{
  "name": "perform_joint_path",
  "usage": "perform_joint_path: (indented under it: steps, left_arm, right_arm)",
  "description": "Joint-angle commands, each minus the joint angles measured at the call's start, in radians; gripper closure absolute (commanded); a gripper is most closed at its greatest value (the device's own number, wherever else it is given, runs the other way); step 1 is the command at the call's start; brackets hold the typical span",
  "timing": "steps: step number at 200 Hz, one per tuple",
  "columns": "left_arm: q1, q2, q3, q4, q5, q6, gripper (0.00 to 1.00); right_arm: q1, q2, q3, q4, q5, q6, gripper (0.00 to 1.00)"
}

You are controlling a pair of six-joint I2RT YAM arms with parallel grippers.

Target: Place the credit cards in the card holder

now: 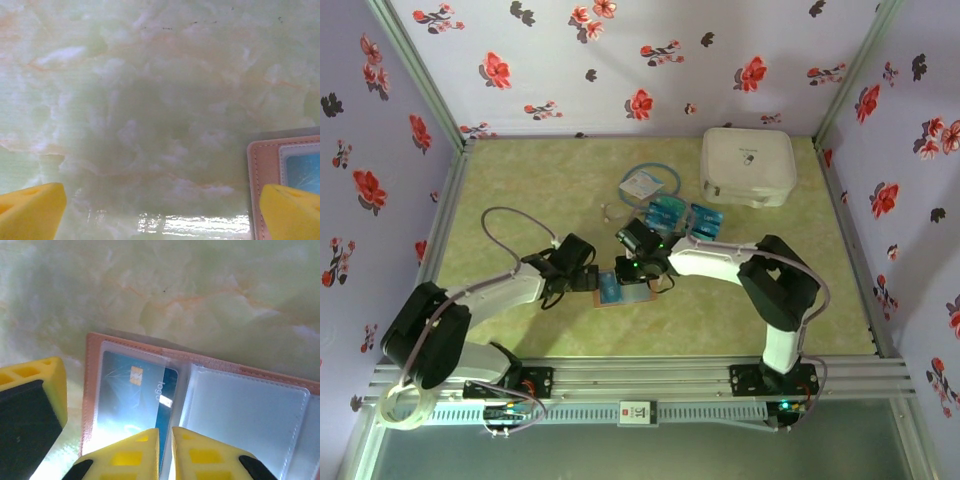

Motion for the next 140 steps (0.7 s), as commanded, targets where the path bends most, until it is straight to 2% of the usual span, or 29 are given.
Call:
perform_joint_path:
  steps: [1, 61, 140]
  left_arm:
    - [0.009, -0.023, -0.015, -0.052, 0.009, -0.029, 0.00]
    - [0.009, -0.043, -0.071, -0.049, 0.022, -0.061, 0.00]
    - [0.005, 0.013, -0.075, -0.017, 0.032, -0.060, 0.00]
  right_arm:
    - [0.010, -0.037, -0.030, -0.005, 0.016, 0.026, 0.85]
    - [0.025, -0.025, -0.047, 0.037, -0.009, 0.050, 0.86]
    - [0.038, 0.019, -0.033, 0.045, -0.013, 0.050, 0.87]
